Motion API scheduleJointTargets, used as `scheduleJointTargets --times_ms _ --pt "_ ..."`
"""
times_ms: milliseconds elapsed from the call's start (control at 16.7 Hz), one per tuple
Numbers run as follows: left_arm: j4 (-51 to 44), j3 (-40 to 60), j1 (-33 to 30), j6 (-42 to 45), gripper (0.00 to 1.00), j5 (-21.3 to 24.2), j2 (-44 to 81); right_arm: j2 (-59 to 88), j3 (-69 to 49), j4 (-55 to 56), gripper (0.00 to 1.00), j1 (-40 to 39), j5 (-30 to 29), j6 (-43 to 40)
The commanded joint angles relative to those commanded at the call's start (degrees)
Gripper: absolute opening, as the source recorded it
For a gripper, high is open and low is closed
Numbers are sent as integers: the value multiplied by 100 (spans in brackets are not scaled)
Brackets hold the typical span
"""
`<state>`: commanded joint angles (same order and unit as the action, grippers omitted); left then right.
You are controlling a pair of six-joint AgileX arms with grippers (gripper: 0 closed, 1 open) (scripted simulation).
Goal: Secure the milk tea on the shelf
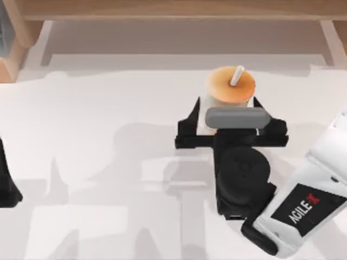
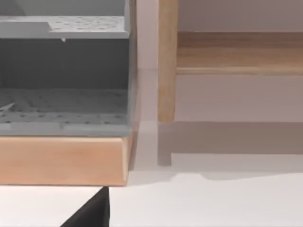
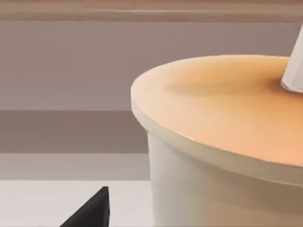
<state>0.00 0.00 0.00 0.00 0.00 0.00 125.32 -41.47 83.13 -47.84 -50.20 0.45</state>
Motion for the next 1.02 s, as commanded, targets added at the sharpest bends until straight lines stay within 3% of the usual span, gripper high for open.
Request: scheduleJointTargets --times_ms 360,1020 --pt "0 0 0 0 100 0 0 71 -185 -112 100 180 180 -3" --pt "0 0 0 0 100 0 0 71 -185 -112 17 180 180 -3"
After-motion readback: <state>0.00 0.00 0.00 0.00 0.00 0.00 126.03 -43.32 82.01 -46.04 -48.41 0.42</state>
